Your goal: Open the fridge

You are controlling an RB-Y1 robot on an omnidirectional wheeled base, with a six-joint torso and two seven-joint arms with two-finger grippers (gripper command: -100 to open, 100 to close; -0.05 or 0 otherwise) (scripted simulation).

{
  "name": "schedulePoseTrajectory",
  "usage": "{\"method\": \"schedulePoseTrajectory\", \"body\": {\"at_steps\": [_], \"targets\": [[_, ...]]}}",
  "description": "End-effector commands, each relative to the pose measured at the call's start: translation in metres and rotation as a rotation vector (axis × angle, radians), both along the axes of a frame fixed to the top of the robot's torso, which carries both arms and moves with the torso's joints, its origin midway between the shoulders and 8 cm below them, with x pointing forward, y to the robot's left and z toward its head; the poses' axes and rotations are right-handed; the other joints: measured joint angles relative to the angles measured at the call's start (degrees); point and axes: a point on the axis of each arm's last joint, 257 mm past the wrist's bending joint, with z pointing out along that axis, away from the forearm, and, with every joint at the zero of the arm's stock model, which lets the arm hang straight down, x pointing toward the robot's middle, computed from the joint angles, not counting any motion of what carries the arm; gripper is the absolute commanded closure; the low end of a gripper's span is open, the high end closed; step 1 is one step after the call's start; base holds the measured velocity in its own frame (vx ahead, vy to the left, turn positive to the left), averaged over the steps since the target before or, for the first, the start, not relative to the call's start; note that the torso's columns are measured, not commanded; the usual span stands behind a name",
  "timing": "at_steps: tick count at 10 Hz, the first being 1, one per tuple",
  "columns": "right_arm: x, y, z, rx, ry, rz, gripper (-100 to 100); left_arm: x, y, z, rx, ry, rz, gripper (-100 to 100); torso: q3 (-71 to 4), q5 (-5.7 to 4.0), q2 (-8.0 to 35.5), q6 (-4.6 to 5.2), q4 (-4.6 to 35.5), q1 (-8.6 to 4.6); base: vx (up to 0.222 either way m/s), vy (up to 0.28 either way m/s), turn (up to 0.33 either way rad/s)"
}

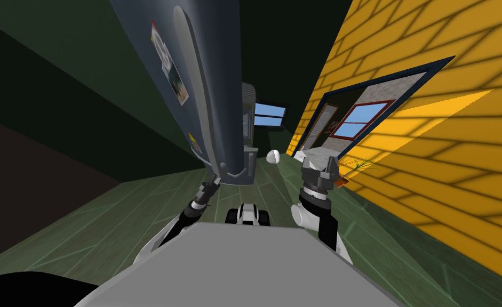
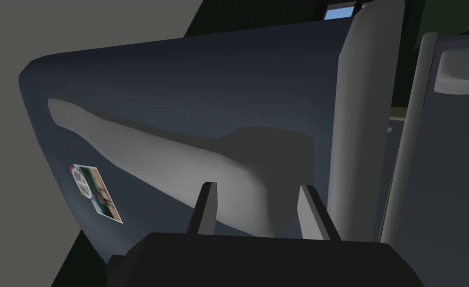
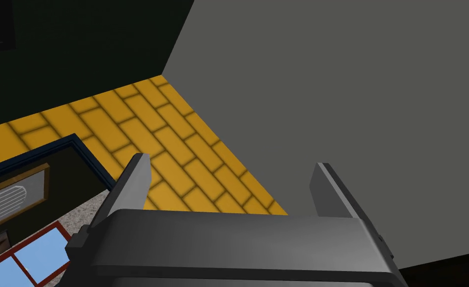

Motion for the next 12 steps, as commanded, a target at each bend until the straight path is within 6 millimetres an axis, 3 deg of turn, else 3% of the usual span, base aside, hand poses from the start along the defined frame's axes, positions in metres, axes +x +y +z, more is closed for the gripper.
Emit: {"method": "schedulePoseTrajectory", "body": {"at_steps": [1, 5, 6, 8, 12], "targets": [[0.000, 0.000, 0.000, 0.000, 0.000, 0.000, 0, -0.008, -0.002, 0.011, -0.005, -0.027, -0.031, 100, 0.01, 0.02, 0.13, -0.01, 0.02, 0.14, -0.122, 0.182, -0.036], [0.000, 0.000, 0.000, 0.000, 0.000, 0.000, 0, -0.030, -0.017, 0.015, -0.012, -0.035, -0.125, 100, -0.12, -0.06, 0.00, -0.01, 0.15, 0.10, -0.123, 0.230, -0.059], [0.000, 0.000, 0.000, 0.000, 0.000, 0.000, 0, -0.032, -0.018, 0.012, -0.001, 0.006, -0.125, -100, -0.19, -0.04, -0.06, 0.00, 0.15, 0.26, -0.031, 0.105, 0.069], [0.000, 0.000, 0.000, 0.000, 0.000, 0.000, 0, -0.036, -0.018, 0.024, 0.001, 0.005, -0.136, -100, -0.07, -0.14, -0.23, 0.20, -0.27, -0.99, 0.041, -0.061, 0.100], [0.000, 0.000, 0.000, 0.000, 0.000, 0.000, 0, -0.045, -0.020, 0.047, 0.004, 0.006, -0.165, -100, 0.30, -0.06, 0.60, 0.09, 0.23, -0.16, 0.048, -0.047, 0.060]]}}
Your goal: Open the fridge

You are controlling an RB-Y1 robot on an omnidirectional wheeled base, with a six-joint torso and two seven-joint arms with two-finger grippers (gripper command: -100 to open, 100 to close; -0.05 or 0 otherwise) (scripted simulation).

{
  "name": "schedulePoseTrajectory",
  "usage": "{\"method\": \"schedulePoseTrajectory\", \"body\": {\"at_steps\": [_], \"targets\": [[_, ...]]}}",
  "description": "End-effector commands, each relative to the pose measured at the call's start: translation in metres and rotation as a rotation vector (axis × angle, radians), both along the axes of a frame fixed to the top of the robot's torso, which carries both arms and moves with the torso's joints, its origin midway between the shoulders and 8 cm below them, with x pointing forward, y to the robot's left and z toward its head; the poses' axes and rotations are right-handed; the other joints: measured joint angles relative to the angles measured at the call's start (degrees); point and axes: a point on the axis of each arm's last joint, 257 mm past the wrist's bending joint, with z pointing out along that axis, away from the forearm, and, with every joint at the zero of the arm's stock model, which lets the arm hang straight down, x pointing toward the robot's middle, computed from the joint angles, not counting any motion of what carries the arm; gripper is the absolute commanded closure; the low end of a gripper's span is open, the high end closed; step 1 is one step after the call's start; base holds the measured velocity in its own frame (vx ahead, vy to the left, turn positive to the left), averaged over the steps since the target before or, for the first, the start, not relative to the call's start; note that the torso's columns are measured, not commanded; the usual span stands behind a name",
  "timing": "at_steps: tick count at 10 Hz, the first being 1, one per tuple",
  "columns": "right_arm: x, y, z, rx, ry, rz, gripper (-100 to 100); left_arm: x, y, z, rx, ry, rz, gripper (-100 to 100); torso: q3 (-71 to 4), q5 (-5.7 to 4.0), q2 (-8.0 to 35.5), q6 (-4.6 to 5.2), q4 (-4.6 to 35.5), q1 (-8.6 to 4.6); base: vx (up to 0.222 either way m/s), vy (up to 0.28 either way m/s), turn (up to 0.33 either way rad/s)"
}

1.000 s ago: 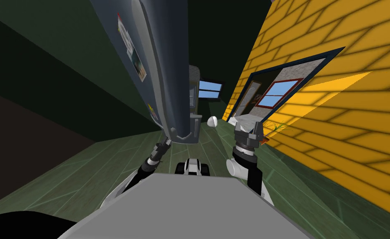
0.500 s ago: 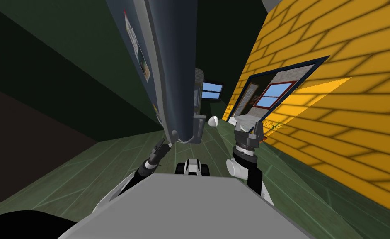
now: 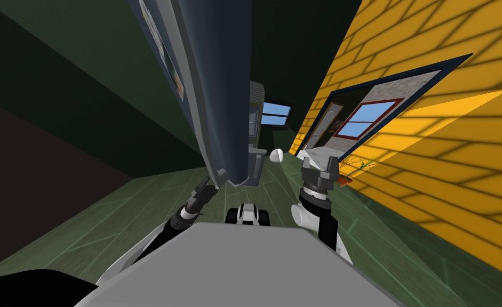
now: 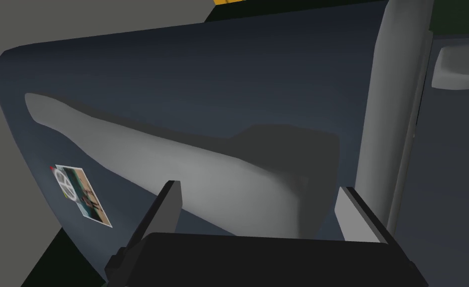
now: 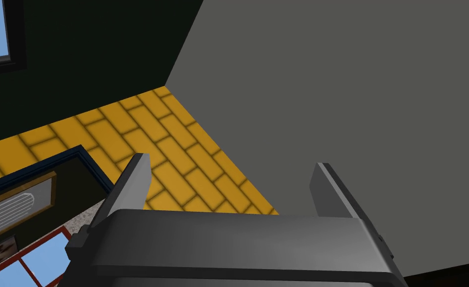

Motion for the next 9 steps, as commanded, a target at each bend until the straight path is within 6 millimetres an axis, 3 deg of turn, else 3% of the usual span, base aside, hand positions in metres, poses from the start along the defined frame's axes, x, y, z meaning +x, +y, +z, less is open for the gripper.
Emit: {"method": "schedulePoseTrajectory", "body": {"at_steps": [1, 9], "targets": [[0.000, 0.000, 0.000, 0.000, 0.000, 0.000, 0, -0.004, 0.001, 0.019, -0.008, -0.031, -0.015, -100, 0.03, -0.04, 0.11, -0.02, 0.10, 0.00, 0.016, -0.014, 0.018], [0.000, 0.000, 0.000, 0.000, 0.000, 0.000, 0, -0.009, -0.002, 0.031, -0.007, -0.030, -0.031, -100, -0.20, -0.32, 0.06, 0.01, 0.37, -0.31, 0.007, -0.005, 0.015]]}}
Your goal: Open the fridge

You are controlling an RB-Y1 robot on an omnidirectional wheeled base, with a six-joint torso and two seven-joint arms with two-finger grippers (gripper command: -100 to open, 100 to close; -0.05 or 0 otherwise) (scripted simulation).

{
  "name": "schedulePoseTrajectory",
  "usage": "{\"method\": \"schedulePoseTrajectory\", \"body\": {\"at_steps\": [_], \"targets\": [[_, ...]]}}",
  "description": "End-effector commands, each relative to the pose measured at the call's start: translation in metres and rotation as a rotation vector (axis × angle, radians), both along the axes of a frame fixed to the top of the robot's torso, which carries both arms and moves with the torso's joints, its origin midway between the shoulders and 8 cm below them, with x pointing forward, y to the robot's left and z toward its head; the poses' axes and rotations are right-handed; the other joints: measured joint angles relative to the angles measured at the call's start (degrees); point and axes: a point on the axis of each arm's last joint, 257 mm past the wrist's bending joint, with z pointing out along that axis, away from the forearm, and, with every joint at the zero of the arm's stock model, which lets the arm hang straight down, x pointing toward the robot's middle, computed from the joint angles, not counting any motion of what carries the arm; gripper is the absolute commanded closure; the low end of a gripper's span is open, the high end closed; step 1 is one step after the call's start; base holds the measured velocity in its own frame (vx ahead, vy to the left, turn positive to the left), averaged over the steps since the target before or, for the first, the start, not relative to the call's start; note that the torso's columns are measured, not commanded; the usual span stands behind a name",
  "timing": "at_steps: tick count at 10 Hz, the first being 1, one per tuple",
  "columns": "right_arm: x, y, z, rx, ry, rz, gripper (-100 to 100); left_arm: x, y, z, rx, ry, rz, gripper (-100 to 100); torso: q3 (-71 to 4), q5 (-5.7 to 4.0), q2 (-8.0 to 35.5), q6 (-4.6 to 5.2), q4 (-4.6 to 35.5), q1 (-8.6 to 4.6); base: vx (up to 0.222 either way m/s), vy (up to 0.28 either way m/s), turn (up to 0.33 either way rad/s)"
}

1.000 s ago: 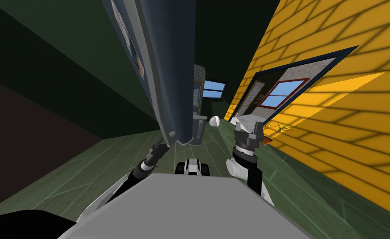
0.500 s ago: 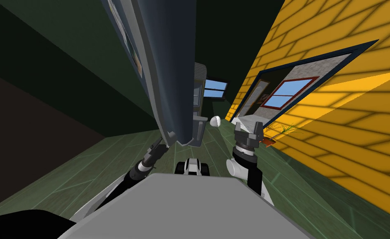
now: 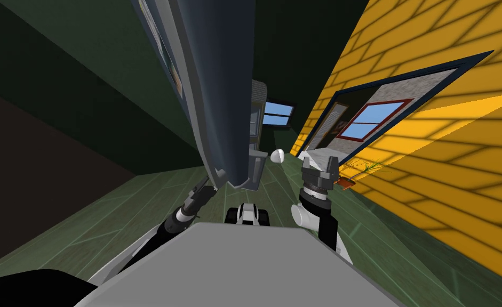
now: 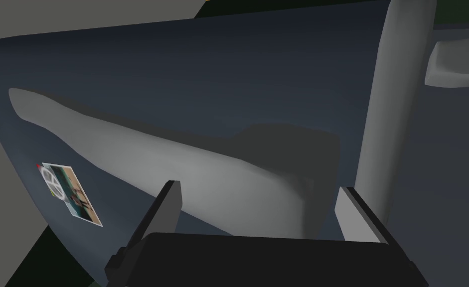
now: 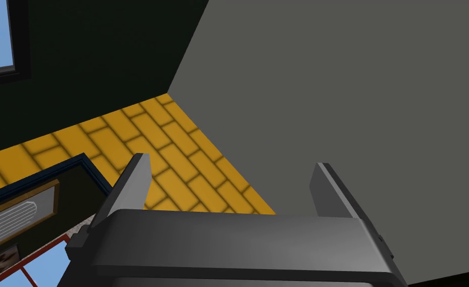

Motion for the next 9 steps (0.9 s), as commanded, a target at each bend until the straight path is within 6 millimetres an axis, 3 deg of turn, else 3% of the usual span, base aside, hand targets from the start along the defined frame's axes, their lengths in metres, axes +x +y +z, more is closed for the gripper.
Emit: {"method": "schedulePoseTrajectory", "body": {"at_steps": [1, 6, 7, 8, 9], "targets": [[0.000, 0.000, 0.000, 0.000, 0.000, 0.000, 0, -0.003, -0.001, 0.025, -0.019, -0.069, -0.012, -100, 0.05, 0.01, 0.06, 0.02, -0.01, -0.03, -0.006, -0.008, -0.010], [0.000, 0.000, 0.000, 0.000, 0.000, 0.000, 0, -0.003, -0.001, 0.025, -0.019, -0.069, -0.012, -100, -0.07, -0.11, 0.03, 0.02, 0.06, -0.13, -0.002, 0.000, 0.001], [0.000, 0.000, 0.000, 0.000, 0.000, 0.000, 0, 0.000, 0.000, 0.001, 0.002, 0.003, -0.001, -100, -0.07, -0.11, 0.05, -0.02, 0.06, -0.05, 0.000, 0.000, 0.000], [0.000, 0.000, 0.000, 0.000, 0.000, 0.000, 0, 0.000, 0.001, -0.001, 0.002, 0.011, 0.000, 0, 0.12, 0.09, 0.00, -0.01, -0.30, -0.08, 0.000, 0.000, 0.000], [0.000, 0.000, 0.000, 0.000, 0.000, 0.000, 0, 0.000, 0.001, -0.003, 0.003, 0.016, 0.002, 0, 0.25, 0.23, -0.06, 0.01, -0.55, -0.10, 0.000, 0.000, 0.000]]}}
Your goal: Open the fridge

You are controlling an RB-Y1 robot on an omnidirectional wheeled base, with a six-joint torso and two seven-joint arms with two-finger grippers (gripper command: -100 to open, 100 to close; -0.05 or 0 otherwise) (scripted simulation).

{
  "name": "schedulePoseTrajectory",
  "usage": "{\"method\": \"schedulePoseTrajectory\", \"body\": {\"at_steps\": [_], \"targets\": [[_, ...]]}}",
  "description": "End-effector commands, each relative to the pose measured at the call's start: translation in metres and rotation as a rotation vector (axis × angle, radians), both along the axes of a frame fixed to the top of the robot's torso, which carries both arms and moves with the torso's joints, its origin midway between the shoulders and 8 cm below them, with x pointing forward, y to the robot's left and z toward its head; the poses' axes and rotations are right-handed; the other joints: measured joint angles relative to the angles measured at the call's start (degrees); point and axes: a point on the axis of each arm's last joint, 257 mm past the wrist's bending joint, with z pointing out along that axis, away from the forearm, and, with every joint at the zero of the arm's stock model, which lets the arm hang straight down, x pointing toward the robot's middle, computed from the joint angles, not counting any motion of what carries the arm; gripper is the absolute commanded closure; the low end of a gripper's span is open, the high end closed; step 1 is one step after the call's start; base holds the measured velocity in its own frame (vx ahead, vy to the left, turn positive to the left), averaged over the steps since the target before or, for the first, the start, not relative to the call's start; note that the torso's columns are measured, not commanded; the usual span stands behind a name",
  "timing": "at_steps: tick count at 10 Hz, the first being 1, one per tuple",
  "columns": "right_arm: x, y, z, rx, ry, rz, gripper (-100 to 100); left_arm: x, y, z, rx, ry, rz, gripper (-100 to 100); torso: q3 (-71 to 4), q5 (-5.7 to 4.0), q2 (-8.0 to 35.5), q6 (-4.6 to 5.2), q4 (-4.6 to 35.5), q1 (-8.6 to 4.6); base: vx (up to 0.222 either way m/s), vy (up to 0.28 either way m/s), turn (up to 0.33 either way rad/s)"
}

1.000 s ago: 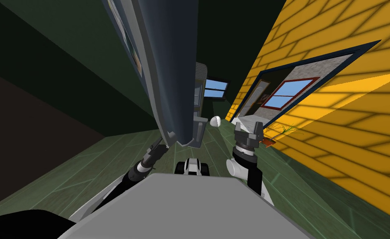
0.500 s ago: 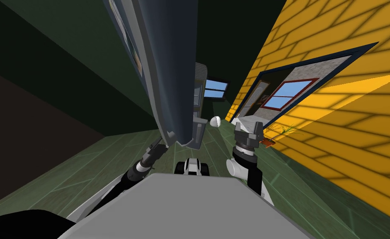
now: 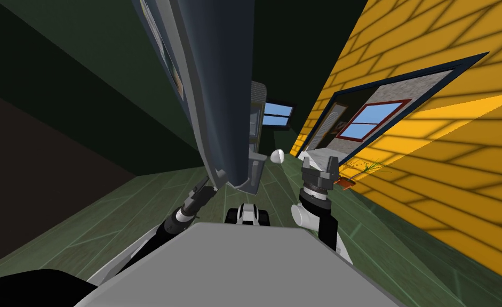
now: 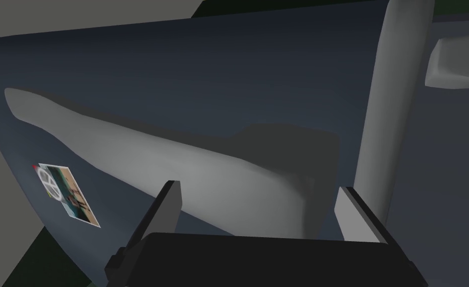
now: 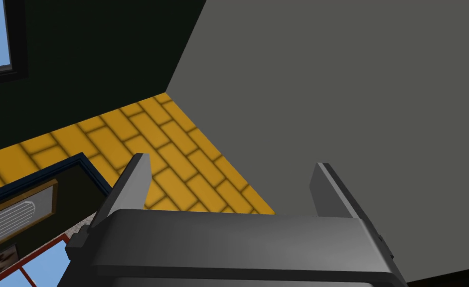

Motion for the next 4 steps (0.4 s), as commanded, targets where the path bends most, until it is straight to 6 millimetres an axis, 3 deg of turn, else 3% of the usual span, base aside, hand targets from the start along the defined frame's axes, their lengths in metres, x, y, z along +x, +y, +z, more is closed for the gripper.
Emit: {"method": "schedulePoseTrajectory", "body": {"at_steps": [1, 4], "targets": [[0.0000, 0.0000, 0.0000, 0.000, 0.000, 0.000, 0, 0.0003, 0.0003, -0.0010, 0.000, 0.004, 0.001, 0, 0.05, 0.08, -0.05, 0.01, -0.12, 0.01, 0.000, 0.000, 0.000], [0.0000, 0.0000, 0.0000, 0.000, 0.000, 0.000, 0, 0.0008, 0.0010, -0.0025, -0.002, 0.009, 0.003, 0, 0.05, 0.17, -0.14, 0.03, -0.22, 0.09, 0.000, 0.000, 0.000]]}}
